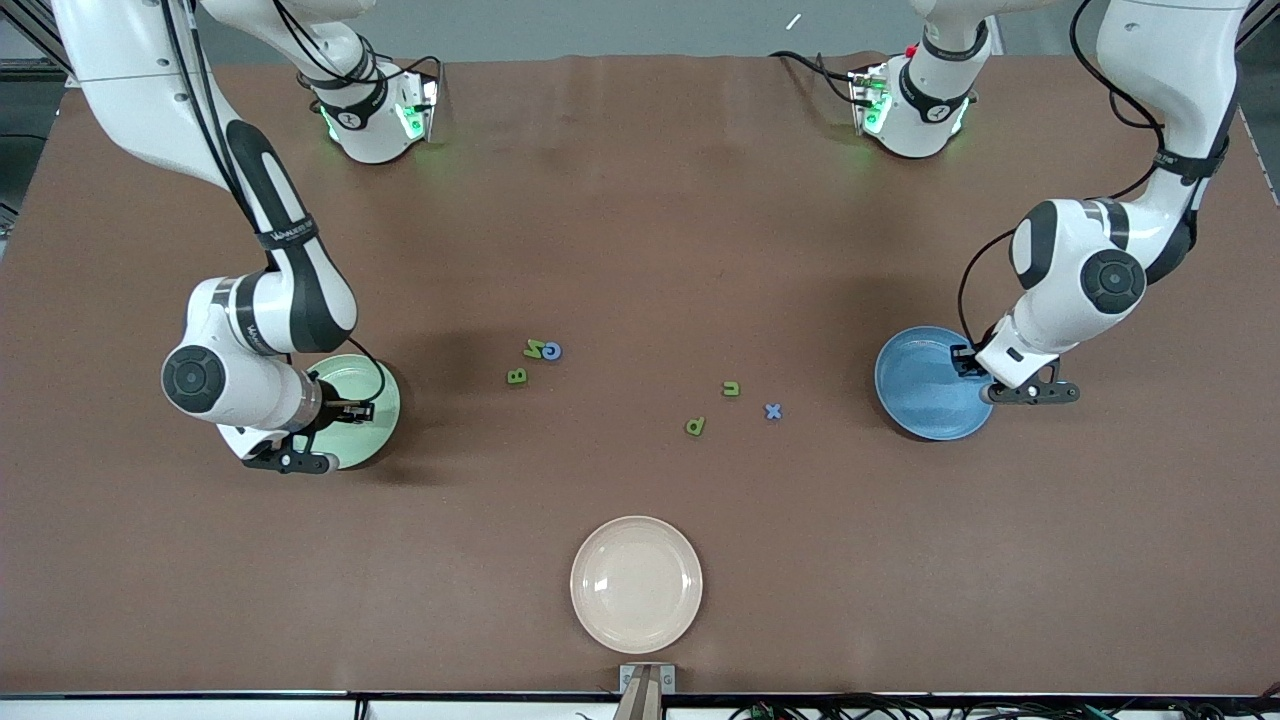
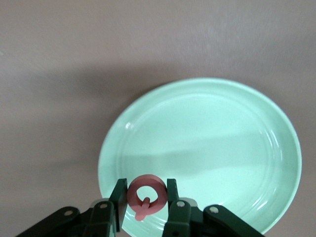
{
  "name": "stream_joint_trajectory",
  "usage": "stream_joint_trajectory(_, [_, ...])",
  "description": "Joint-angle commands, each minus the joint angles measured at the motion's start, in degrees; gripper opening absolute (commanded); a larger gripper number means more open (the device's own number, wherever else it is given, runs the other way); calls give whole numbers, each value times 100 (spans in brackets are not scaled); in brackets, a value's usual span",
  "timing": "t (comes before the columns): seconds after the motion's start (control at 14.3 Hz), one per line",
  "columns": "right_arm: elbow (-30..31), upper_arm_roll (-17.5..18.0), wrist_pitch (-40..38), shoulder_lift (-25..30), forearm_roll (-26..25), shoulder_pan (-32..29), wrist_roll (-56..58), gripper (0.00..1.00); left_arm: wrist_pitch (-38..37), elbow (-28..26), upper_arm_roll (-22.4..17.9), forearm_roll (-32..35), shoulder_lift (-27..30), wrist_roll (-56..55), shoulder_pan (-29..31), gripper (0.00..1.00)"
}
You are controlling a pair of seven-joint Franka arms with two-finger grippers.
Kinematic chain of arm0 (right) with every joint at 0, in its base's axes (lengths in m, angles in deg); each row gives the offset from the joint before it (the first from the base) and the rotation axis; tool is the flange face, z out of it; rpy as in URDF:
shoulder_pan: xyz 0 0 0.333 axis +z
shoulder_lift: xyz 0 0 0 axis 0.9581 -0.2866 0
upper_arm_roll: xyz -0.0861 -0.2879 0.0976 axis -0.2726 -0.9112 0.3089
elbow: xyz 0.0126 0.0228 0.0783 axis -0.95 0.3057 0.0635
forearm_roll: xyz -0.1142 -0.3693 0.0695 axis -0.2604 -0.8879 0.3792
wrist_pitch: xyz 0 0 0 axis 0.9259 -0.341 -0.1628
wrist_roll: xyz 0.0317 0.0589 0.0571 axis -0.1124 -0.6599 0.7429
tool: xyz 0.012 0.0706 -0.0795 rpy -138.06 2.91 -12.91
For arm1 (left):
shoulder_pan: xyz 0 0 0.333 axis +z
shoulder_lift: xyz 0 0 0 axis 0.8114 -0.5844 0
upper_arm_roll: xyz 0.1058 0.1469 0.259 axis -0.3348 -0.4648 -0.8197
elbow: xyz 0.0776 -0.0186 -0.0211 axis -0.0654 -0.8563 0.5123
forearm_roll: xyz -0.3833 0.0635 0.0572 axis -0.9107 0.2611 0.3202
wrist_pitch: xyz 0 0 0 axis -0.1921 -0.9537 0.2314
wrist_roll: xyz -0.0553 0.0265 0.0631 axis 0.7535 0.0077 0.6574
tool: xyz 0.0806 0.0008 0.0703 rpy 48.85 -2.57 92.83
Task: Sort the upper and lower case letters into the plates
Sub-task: 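Place the Q on the green plate while the left gripper drops the m, then grasp the green B with the right gripper while the left gripper reaches the x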
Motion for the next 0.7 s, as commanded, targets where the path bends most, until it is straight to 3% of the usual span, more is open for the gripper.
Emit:
stream_joint_trajectory(0.0, [344, 103, 191, 82, -23, -144, 29, 0, 317, 27, 42, 89, -207, 41, -5, 8])
stream_joint_trajectory(0.28, [844, 103, 885, 73, -23, -153, 29, 2, 406, 44, 42, 546, -330, 32, 30, 14])
stream_joint_trajectory(0.35, [863, 103, 886, 73, -14, -153, 20, 12, 406, 36, 50, 546, -330, 32, 30, 14])
stream_joint_trajectory(0.42, [854, 103, 851, 73, -14, -153, 20, 42, 406, 44, 50, 546, -330, 24, 30, 15])
stream_joint_trajectory(0.49, [854, 103, 842, 73, -14, -153, 20, 99, 406, 44, 50, 546, -322, 32, 30, 19])
stream_joint_trajectory(0.56, [845, 103, 824, 90, -14, -153, 20, 100, 406, 44, 50, 555, -278, 41, 30, 39])
stream_joint_trajectory(0.63, [802, 103, 746, 134, -14, -153, 11, 100, 363, 53, 59, 555, -182, 32, 22, 72])
